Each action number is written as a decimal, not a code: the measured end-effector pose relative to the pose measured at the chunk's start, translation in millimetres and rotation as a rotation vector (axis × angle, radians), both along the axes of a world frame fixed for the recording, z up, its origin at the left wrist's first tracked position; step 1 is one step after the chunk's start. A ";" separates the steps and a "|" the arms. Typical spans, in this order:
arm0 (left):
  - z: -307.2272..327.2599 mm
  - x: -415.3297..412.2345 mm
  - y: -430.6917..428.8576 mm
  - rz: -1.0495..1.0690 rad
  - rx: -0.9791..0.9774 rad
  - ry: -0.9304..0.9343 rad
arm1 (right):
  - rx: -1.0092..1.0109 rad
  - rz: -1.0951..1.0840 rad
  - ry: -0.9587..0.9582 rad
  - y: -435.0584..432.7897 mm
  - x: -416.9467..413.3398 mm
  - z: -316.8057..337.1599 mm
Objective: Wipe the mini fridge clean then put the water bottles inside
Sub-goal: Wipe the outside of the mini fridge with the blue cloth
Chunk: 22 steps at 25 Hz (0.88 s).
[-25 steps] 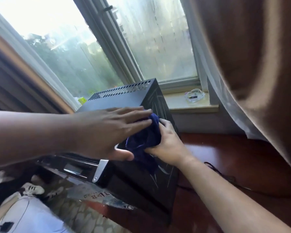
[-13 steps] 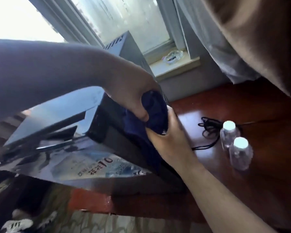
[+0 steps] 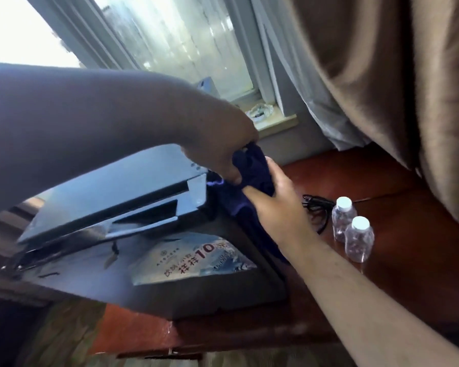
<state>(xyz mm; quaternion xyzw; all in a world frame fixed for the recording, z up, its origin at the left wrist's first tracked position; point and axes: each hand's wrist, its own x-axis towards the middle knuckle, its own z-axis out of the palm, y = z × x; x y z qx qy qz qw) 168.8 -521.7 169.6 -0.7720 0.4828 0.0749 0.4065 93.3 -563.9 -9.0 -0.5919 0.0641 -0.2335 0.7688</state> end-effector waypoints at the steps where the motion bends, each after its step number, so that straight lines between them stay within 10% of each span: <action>1: 12.0 -1.3 3.7 -0.041 -0.034 0.020 | 0.029 -0.006 -0.016 1.1 5.9 8.1; 14: -19.3 105.0 -52.3 0.169 -0.026 0.218 | 0.009 0.231 0.375 -65.1 113.8 -32.7; 22: 5.8 181.9 -69.1 0.271 -0.345 0.139 | 0.019 0.114 0.319 -100.0 189.3 16.6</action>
